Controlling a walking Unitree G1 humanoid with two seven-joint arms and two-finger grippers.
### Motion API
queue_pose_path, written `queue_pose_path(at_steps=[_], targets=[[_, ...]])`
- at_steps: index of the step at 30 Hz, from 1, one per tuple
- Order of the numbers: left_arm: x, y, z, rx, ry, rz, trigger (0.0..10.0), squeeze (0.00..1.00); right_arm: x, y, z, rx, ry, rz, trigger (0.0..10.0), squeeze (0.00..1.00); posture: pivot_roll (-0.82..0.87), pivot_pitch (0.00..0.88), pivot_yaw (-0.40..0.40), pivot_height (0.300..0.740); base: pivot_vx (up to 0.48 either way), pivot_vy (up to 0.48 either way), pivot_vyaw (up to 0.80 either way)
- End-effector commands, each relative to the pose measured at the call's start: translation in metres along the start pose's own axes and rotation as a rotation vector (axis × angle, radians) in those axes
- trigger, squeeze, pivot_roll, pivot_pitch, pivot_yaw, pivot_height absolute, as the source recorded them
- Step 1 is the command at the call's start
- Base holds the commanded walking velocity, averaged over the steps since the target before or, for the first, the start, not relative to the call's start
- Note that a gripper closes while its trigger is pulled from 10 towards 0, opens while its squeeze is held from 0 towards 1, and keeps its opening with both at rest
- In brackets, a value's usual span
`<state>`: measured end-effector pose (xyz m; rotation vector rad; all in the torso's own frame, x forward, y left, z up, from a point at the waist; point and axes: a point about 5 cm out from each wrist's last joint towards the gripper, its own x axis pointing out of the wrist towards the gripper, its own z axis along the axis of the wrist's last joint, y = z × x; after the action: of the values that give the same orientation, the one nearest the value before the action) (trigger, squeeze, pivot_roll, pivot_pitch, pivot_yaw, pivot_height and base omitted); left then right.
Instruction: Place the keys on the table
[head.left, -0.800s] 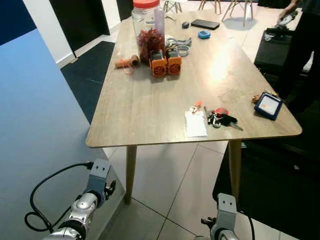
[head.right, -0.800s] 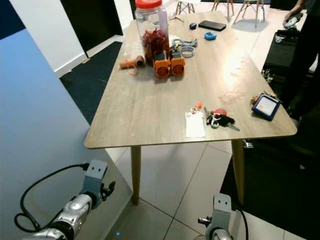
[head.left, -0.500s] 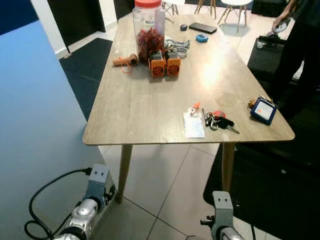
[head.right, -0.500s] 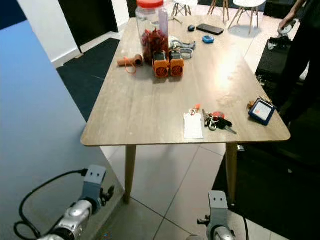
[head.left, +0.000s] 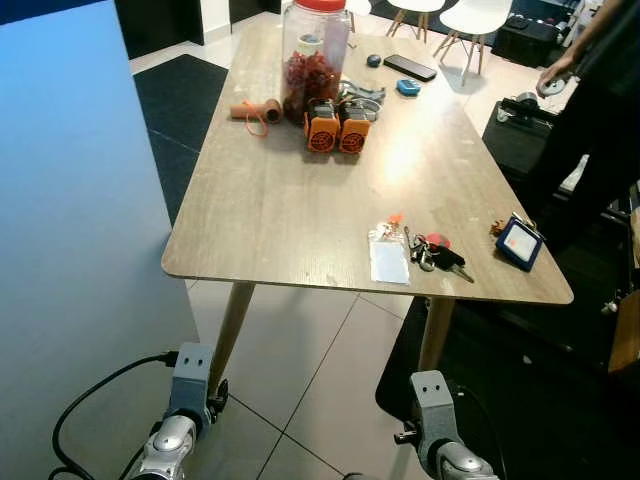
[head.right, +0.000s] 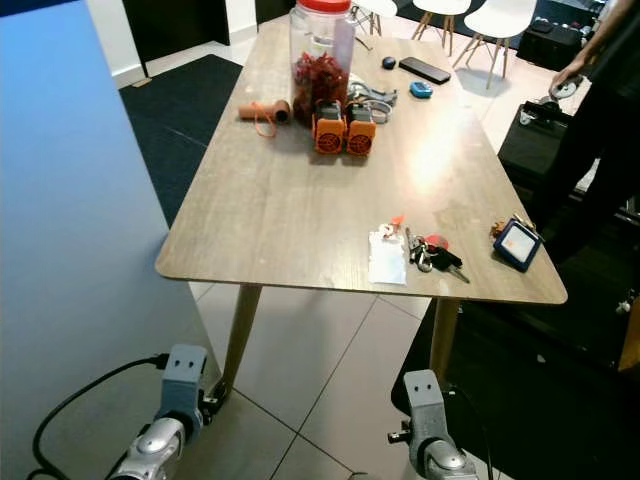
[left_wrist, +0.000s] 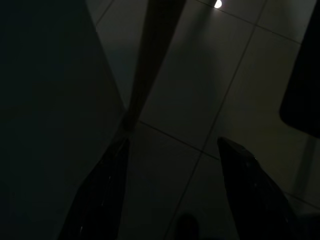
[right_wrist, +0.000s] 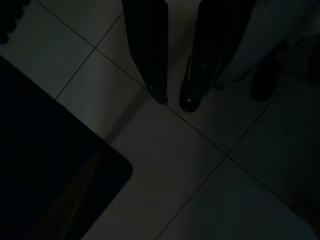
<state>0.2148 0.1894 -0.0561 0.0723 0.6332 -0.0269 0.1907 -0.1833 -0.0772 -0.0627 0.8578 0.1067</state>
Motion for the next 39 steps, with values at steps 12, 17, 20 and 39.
queue_pose_path(at_steps=[12, 17, 20, 39], targets=[[-0.001, -0.048, 0.018, 0.005, -0.155, -0.363, 10.0, 0.00, -0.002, -0.005, -0.002, 0.254, -0.042, -0.054, 10.0, 0.00, 0.06, 0.046, -0.080, 0.740, 0.000, 0.000, 0.00], [-0.001, -0.053, 0.021, 0.066, -0.173, -0.395, 10.0, 0.00, -0.004, -0.008, -0.007, 0.339, -0.052, -0.091, 10.0, 0.00, 0.05, 0.044, -0.059, 0.740, 0.000, 0.000, 0.00], [0.000, -0.049, 0.023, 0.066, -0.181, -0.368, 10.0, 0.00, -0.005, -0.010, -0.009, 0.401, -0.062, -0.107, 10.0, 0.00, 0.05, 0.045, -0.052, 0.740, 0.000, 0.000, 0.00], [-0.004, -0.006, 0.011, 0.081, -0.135, -0.190, 10.0, 0.00, -0.013, -0.030, -0.022, 0.494, -0.075, -0.193, 10.0, 0.00, 0.04, 0.048, -0.036, 0.740, 0.000, 0.000, 0.00]])
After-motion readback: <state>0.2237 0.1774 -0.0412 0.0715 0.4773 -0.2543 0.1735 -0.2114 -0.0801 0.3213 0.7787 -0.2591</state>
